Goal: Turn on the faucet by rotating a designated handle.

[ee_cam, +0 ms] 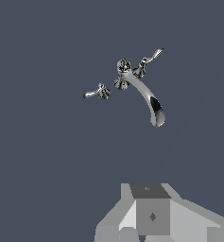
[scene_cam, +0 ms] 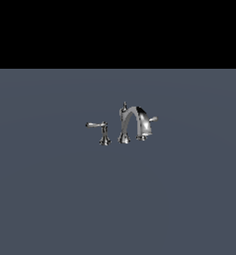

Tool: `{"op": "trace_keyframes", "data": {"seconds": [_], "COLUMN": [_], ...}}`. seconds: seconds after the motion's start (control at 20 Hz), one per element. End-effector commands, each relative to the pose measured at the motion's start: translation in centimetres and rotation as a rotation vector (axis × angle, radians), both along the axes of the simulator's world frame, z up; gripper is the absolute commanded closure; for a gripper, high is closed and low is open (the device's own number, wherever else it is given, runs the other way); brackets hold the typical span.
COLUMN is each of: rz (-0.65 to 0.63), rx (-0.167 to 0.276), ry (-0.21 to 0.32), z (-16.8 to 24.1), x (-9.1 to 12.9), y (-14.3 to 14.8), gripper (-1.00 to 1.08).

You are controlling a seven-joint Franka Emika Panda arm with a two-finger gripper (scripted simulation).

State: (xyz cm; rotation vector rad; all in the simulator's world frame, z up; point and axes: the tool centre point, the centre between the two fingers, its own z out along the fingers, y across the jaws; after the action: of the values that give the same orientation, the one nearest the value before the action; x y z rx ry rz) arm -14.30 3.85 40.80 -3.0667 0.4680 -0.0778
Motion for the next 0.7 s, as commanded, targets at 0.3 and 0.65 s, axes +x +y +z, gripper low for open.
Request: {"op": "trace_keyframes", "data": {"seconds": [0.3, 0.65], "rz": [-0.171, -0.307], "rx": [0.003, 0.003], "ry": [0.01, 0.019], "z": [-5.4, -9.7], "x": [5.8, 10.3], "y": [-0.7, -2.0], "gripper": [1.08, 1.08]}}
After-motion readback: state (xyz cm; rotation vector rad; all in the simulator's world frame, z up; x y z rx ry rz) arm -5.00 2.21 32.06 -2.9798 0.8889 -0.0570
